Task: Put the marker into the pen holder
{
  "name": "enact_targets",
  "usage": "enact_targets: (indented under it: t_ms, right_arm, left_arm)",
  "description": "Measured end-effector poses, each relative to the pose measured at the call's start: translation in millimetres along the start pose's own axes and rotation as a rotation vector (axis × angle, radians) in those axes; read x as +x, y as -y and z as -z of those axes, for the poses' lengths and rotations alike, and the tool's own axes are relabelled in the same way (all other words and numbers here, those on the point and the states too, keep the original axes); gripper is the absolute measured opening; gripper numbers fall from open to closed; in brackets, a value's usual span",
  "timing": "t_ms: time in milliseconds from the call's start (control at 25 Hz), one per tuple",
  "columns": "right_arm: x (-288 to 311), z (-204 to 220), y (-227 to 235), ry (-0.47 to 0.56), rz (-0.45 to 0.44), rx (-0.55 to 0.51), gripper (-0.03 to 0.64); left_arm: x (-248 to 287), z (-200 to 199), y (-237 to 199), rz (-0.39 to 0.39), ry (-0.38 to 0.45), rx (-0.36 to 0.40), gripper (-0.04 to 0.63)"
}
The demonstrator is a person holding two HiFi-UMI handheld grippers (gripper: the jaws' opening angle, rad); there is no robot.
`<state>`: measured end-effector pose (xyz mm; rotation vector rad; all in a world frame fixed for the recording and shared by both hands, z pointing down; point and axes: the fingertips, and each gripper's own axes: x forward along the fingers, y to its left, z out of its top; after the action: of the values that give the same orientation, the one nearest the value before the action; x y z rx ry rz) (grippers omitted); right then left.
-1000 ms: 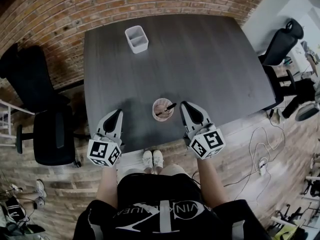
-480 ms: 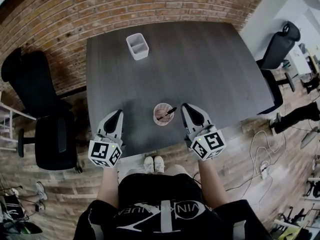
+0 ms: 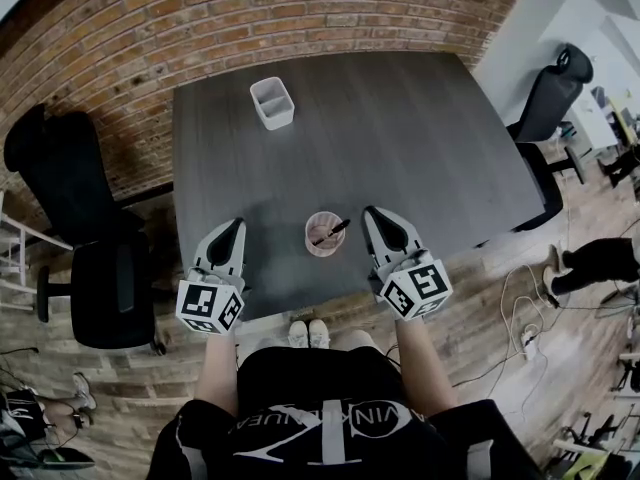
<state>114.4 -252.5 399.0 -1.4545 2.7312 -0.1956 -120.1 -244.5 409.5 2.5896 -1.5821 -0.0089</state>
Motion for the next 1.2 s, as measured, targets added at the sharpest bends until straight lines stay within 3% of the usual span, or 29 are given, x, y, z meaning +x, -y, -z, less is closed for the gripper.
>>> enact_targets:
  t_ms: [1200]
  right_arm:
    - [-6.7,-6.5,13.5,0.026,0.016,0.016,0.029]
  left_arm:
    - [2.0,-17.6,-7.3,-0.039,0.036,0.019,0.015]
